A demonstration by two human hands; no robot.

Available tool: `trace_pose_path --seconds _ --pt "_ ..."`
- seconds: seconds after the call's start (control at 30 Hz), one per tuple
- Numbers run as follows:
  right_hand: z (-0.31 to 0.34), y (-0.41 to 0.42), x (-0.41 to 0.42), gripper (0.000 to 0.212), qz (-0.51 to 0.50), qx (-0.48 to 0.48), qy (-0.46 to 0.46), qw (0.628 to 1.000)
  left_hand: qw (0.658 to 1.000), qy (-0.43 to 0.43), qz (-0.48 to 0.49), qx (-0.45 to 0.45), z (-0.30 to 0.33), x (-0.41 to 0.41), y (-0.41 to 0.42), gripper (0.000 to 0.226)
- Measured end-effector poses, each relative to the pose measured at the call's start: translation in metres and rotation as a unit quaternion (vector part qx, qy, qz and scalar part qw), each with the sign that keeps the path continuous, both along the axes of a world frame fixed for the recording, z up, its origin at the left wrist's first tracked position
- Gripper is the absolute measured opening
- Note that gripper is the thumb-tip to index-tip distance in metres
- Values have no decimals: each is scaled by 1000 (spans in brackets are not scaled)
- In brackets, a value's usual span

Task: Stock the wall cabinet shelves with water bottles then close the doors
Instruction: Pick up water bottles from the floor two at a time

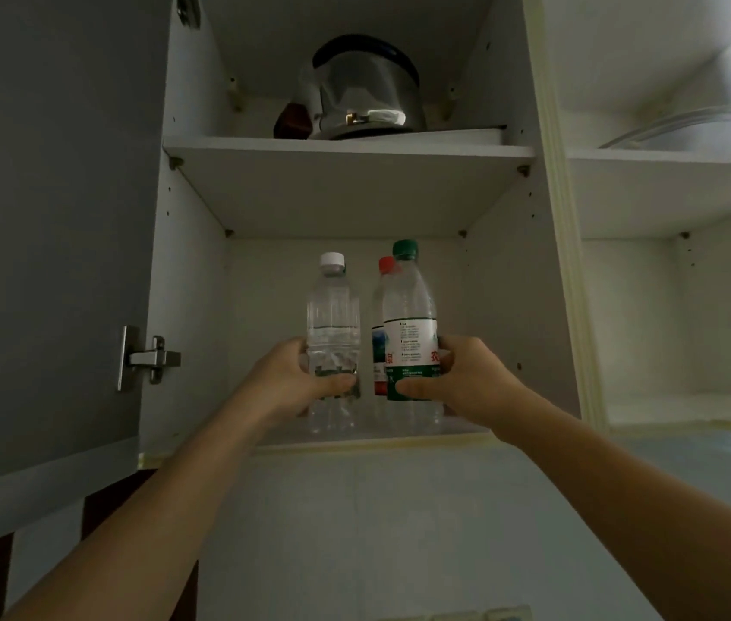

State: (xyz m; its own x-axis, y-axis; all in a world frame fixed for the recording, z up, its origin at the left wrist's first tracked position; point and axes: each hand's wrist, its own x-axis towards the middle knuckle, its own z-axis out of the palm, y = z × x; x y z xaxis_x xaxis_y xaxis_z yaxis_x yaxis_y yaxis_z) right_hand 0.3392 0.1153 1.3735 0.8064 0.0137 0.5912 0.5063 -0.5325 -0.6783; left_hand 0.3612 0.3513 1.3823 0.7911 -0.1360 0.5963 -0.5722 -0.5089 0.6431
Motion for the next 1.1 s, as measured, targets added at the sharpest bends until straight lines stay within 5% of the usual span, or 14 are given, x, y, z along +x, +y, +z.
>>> trace_pose_path --seconds 0.2,0.8,1.0,1.1 --pt "5 9 25 49 -30 -7 26 999 999 31 7 13 7 29 -1 25" --pt "-5 14 40 55 -118 -84 3 989 997 10 78 9 -7 55 -14 38" --pt "-30 -8 -24 59 -190 -106 -100 971 975 -154 148 -66 -17 9 -47 69" --pt "-47 -31 -72 42 -213 -167 -151 951 959 -257 93 -80 -27 -33 -80 53"
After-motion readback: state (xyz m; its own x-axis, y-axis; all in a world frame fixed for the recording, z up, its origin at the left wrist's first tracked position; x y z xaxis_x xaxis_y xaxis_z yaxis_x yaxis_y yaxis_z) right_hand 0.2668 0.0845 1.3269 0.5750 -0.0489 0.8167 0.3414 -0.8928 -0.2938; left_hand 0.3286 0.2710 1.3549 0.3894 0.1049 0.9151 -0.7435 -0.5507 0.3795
